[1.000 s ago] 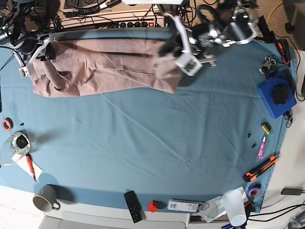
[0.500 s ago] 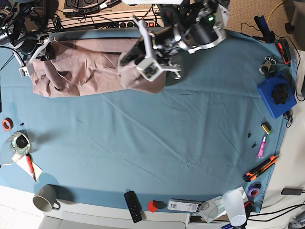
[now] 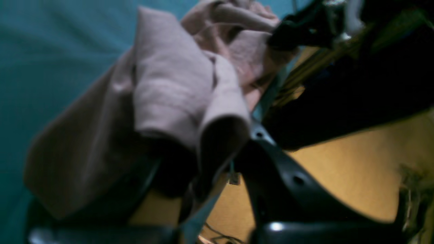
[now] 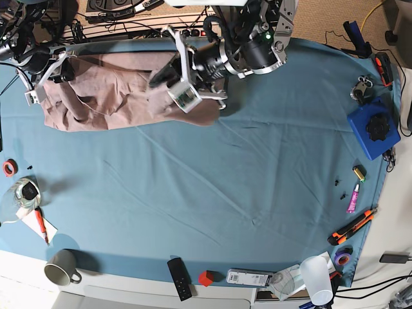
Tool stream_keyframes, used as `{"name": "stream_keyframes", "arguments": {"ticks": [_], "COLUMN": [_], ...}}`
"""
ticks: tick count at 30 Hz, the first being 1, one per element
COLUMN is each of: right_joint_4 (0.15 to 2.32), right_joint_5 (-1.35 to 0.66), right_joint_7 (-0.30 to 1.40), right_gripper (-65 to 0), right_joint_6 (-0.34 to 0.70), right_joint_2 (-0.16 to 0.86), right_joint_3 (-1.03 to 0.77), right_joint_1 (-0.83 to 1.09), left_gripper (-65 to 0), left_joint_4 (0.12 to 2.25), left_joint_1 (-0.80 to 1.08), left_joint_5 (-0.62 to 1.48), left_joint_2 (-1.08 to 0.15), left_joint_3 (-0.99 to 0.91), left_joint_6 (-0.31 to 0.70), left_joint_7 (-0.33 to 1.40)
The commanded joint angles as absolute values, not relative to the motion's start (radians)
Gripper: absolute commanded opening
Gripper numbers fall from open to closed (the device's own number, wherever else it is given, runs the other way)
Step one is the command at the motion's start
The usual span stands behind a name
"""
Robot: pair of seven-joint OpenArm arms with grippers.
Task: Fold the T-shirt properly
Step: 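Drag the shirt's end with the left gripper toward the right gripper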
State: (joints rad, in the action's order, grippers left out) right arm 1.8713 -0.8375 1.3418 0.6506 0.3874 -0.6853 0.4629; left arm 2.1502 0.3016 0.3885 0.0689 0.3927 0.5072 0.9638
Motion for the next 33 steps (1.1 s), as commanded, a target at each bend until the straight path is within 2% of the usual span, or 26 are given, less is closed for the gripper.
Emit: {"name": "stream_keyframes", "arguments": {"ticks": [1, 3, 4, 5, 14, 16, 19, 24, 33], "right_joint_4": [1.886, 1.886, 1.886, 1.886, 1.886, 1.886, 1.886, 1.886, 1.886], "right_joint_5": [-0.848, -0.847, -0.848, -0.847, -0.847, -0.848, -0.847, -0.849, -0.980], "right_joint_7": [1.319, 1.317, 1.317, 1.317, 1.316, 1.314, 1.305, 1.306, 1.311], "right_gripper": [-49.3, -49.3, -49.3, -49.3, -49.3, -49.3, -49.3, -49.3, -49.3], "right_joint_6": [0.646, 0.646, 0.646, 0.646, 0.646, 0.646, 0.646, 0.646, 0.646], "right_joint_2": [0.407, 0.408, 0.408, 0.408, 0.408, 0.408, 0.408, 0.408, 0.440], "right_joint_3": [-0.695, -0.695, -0.695, -0.695, -0.695, -0.695, -0.696, -0.752, -1.000], "right_joint_1": [0.463, 0.463, 0.463, 0.463, 0.463, 0.463, 0.463, 0.405, 0.332], "left_gripper": [-50.0, -34.5, -30.0, -28.2, -28.4, -31.0, -39.9, -63.6, -65.0], "left_joint_4": [2.168, 2.168, 2.168, 2.168, 2.168, 2.168, 2.168, 2.168, 2.127], "left_joint_1": [0.297, 0.297, 0.297, 0.297, 0.297, 0.297, 0.299, 0.299, 0.299], "left_joint_5": [0.423, 0.430, 0.430, 0.429, 0.418, 0.418, 0.390, 0.230, 0.115], "left_joint_2": [0.083, 0.083, 0.086, 0.089, 0.099, 0.099, 0.099, 0.088, 0.047], "left_joint_3": [0.398, 0.404, 0.406, 0.406, 0.406, 0.406, 0.406, 0.406, 0.405], "left_joint_6": [0.527, 0.509, 0.490, 0.479, 0.460, 0.434, 0.372, 0.246, 0.244], "left_joint_7": [0.915, 0.897, 0.888, 0.889, 0.891, 0.903, 0.938, 0.971, 0.987]}}
